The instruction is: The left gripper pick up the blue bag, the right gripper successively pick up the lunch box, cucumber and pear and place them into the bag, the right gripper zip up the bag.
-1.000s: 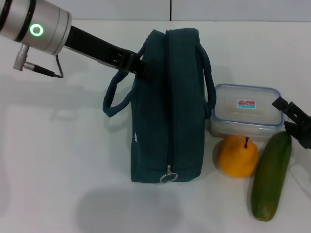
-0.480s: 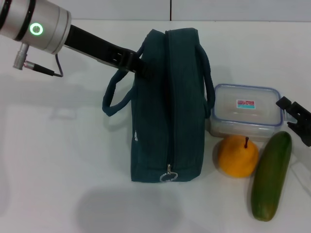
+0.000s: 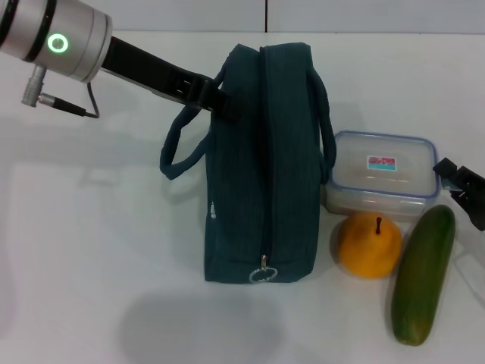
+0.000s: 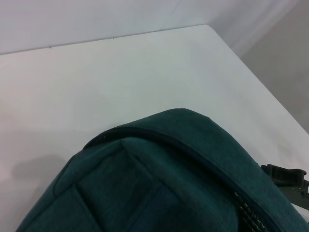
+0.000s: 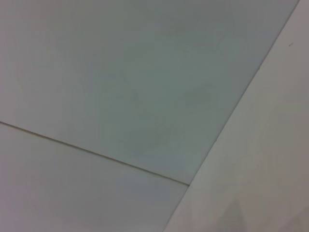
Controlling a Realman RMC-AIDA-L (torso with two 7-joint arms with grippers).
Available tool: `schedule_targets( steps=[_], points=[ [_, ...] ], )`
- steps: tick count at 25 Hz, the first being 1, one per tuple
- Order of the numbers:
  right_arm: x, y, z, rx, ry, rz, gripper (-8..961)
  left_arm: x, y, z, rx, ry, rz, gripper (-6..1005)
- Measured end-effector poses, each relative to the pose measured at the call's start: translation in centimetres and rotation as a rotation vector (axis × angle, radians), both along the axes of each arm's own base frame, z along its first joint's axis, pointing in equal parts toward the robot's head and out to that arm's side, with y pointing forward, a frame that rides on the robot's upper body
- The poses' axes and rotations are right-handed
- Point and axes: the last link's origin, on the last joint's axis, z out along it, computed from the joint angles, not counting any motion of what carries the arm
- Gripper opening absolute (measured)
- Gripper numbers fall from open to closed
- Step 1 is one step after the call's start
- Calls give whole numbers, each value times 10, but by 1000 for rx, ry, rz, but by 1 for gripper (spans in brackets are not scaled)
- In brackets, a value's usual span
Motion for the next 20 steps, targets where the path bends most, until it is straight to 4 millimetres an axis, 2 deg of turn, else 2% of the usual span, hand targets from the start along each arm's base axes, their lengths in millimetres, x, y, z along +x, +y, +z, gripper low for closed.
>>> schedule_targets(
  steps=[16, 20],
  points=[
    [3, 1, 5, 23, 3, -13, 182, 1, 0, 0, -1, 0, 1, 57],
    [4, 1, 6, 30, 5, -17, 111, 1, 0, -1, -4, 1, 0, 57]
  ],
)
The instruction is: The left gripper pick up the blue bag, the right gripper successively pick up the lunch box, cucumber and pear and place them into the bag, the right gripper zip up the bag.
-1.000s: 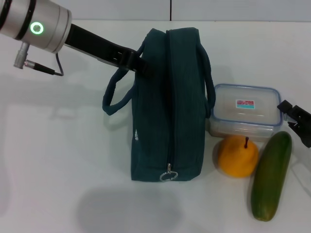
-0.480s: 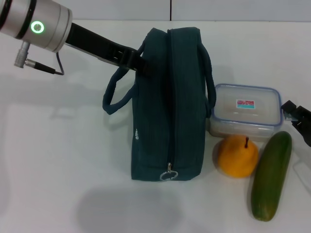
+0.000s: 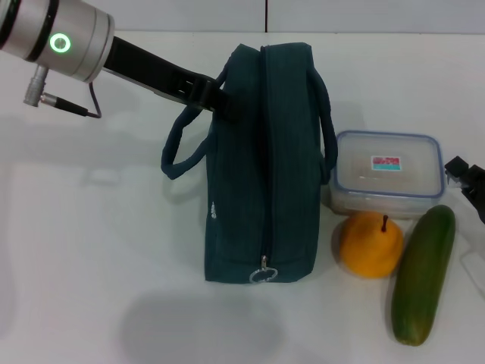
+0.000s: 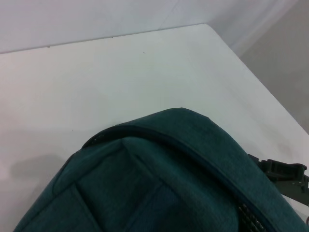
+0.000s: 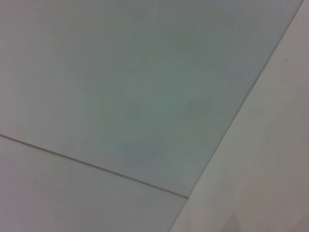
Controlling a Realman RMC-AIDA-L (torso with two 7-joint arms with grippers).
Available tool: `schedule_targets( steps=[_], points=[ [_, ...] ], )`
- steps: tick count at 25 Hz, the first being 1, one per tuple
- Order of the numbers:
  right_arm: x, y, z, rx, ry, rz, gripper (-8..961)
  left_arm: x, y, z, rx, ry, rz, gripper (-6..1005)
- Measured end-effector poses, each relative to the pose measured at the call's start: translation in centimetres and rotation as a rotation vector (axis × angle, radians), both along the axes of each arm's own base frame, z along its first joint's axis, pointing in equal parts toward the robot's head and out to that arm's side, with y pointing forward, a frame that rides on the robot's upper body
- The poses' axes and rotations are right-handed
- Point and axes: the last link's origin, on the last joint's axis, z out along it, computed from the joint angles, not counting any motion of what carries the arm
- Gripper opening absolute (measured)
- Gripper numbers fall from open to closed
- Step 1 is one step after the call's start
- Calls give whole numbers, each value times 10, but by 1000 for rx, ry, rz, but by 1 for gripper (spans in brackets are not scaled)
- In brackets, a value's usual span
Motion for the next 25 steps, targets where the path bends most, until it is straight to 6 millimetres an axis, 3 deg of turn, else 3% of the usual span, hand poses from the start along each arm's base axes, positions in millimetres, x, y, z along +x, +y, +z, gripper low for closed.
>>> schedule_targets(
  steps=[18, 25],
  points=[
    [5, 9, 16, 78, -2, -19, 98, 0, 0, 0, 1, 2, -14, 57],
    [-2, 7, 20, 73, 82, 1, 98, 1, 1, 0, 6, 2, -16, 57]
  ],
)
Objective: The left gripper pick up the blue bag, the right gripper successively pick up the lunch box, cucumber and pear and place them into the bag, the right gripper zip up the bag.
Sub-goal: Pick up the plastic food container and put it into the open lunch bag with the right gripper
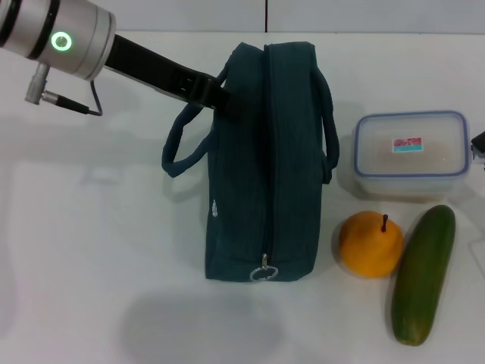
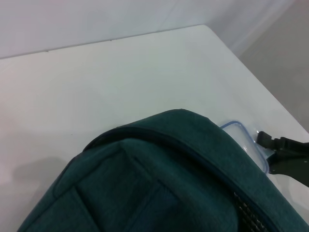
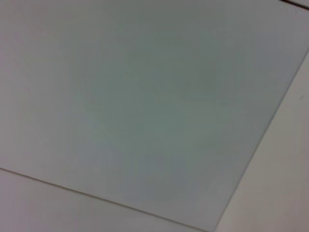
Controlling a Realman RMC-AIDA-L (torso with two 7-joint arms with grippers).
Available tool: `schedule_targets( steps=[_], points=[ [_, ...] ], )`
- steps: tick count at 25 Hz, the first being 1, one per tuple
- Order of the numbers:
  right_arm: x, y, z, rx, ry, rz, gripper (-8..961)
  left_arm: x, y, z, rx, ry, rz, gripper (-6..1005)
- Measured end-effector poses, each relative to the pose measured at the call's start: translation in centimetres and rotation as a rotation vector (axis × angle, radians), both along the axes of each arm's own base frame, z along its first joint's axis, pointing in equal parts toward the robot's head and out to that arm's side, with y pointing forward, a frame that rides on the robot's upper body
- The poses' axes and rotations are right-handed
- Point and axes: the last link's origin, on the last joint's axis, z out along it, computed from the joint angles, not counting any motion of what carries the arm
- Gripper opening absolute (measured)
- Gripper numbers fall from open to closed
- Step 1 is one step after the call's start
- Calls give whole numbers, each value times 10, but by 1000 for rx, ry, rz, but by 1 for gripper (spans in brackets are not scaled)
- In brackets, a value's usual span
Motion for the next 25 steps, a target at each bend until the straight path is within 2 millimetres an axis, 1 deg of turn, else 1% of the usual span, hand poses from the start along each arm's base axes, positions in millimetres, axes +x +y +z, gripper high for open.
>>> schedule_targets(
  steps=[17, 25],
  points=[
    [-4, -1, 3, -46, 147, -18, 98, 3, 1, -1, 0, 2, -18, 57],
    [-10, -2, 9, -10, 204, 9, 98, 8, 2, -2, -2, 0, -31, 57]
  ],
)
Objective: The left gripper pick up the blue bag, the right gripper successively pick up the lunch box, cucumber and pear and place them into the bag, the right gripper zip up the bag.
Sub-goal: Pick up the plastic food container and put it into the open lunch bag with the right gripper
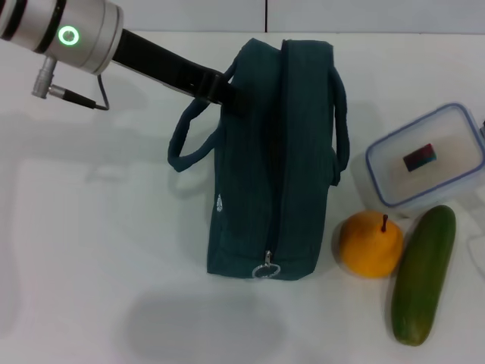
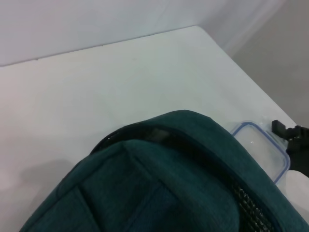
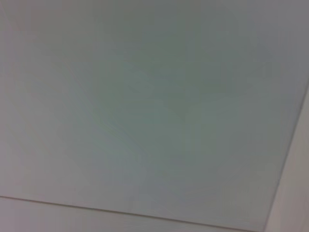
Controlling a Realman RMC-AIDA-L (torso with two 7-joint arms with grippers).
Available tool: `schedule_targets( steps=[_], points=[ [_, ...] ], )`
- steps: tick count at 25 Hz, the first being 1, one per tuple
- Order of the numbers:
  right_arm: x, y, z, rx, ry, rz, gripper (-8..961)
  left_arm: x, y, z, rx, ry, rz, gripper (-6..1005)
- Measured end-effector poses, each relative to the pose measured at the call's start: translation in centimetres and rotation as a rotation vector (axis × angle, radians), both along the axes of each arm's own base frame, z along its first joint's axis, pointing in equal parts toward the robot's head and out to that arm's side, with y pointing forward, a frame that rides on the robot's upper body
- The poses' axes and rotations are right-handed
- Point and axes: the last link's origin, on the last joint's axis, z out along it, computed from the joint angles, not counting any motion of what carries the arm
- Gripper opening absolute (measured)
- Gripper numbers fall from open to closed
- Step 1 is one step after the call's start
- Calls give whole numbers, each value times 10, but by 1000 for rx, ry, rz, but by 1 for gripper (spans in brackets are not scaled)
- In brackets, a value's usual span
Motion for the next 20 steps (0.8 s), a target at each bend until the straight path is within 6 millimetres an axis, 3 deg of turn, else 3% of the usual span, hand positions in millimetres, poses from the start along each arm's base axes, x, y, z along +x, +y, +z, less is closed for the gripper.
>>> schedule_targets(
  steps=[20],
  points=[
    [-1, 3, 5, 7, 43, -5, 97, 5, 5, 0, 24, 1, -22, 57]
  ],
)
